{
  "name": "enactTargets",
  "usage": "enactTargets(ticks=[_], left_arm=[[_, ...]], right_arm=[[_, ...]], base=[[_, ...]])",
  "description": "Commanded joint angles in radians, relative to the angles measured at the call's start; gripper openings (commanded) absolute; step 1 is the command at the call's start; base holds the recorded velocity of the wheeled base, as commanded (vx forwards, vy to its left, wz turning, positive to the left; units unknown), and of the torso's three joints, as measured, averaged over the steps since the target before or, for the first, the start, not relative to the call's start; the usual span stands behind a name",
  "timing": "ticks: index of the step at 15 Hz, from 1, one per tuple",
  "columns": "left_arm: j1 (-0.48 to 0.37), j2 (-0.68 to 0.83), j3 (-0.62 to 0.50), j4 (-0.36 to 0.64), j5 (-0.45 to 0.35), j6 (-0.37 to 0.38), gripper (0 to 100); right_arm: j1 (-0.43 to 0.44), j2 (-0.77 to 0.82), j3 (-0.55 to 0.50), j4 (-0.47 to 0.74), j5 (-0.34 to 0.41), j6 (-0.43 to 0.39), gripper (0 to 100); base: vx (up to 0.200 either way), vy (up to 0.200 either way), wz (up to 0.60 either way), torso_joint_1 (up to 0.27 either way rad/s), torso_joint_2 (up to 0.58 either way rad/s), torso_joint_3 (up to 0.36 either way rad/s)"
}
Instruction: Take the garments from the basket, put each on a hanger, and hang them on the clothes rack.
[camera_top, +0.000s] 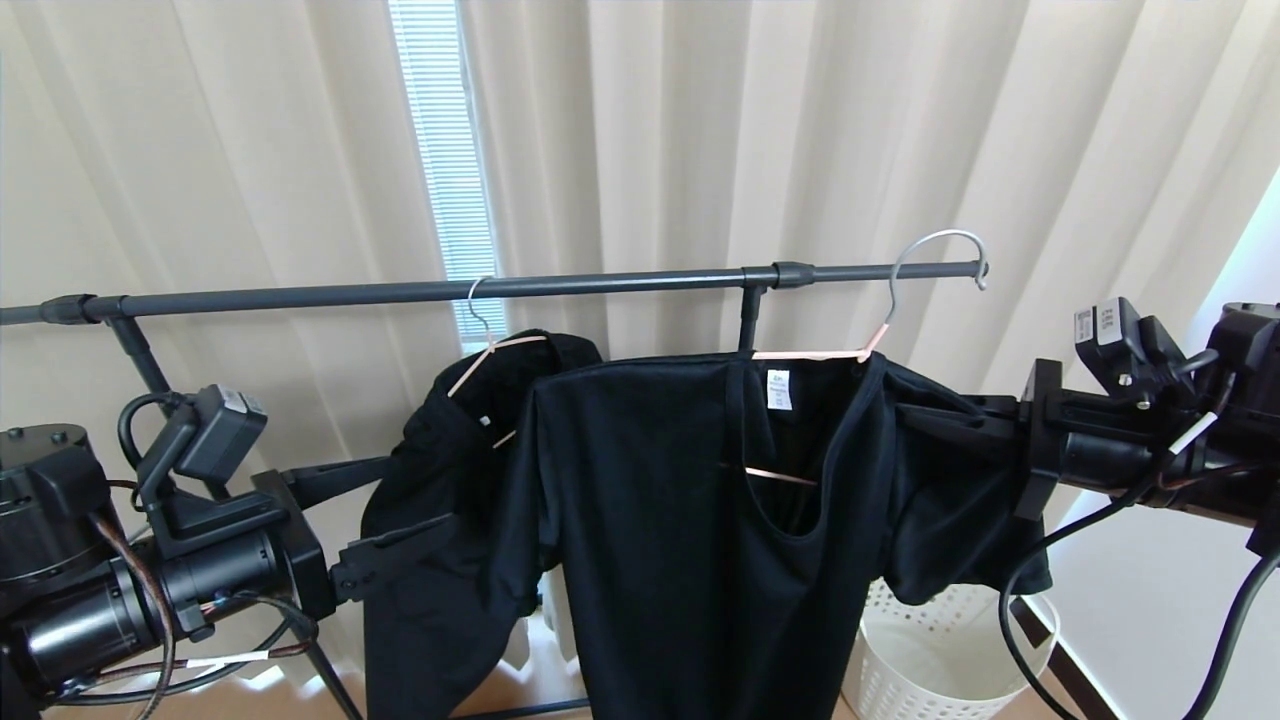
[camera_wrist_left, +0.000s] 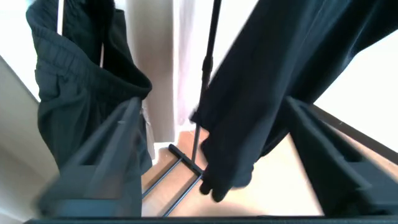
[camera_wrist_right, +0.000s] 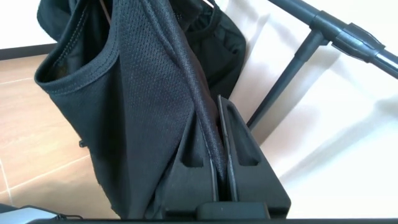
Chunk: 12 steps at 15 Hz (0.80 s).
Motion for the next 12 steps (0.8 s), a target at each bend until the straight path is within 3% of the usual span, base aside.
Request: enactTargets(ticks=[1, 4, 6, 9, 12], left_arm=[[0.0, -0.038, 0.001, -0.002, -0.015, -0.008, 100], [-0.007, -0.072, -0.045, 0.013, 0.003, -0.091, 100], [-0.03, -0.097, -0.085, 0.073, 0.036, -0.104, 100], [-0.103, -0.178, -0.166, 0.303, 0.137, -0.104, 100], [-0.157, -0.236, -0.174, 0.357, 0.146, -0.104, 100]], right_arm=[[0.008, 0.014, 0.004, 0.0, 0.0, -0.002, 0], [0.062, 0.06, 0.015, 0.001, -0.003, -0.005, 0], [0.087, 0.074, 0.018, 0.001, -0.003, -0.006, 0], [0.126, 0.103, 0.035, 0.001, -0.006, -0.017, 0], [0.145, 0.111, 0.041, 0.004, -0.009, -0.031, 0]], base=[[0.0, 0.0, 0.0, 0.0, 0.0, 0.0], [0.0, 0.0, 0.0, 0.0, 0.0, 0.0], [0.0, 0.0, 0.0, 0.0, 0.0, 0.0], [0.0, 0.0, 0.0, 0.0, 0.0, 0.0], [0.0, 0.0, 0.0, 0.0, 0.0, 0.0]])
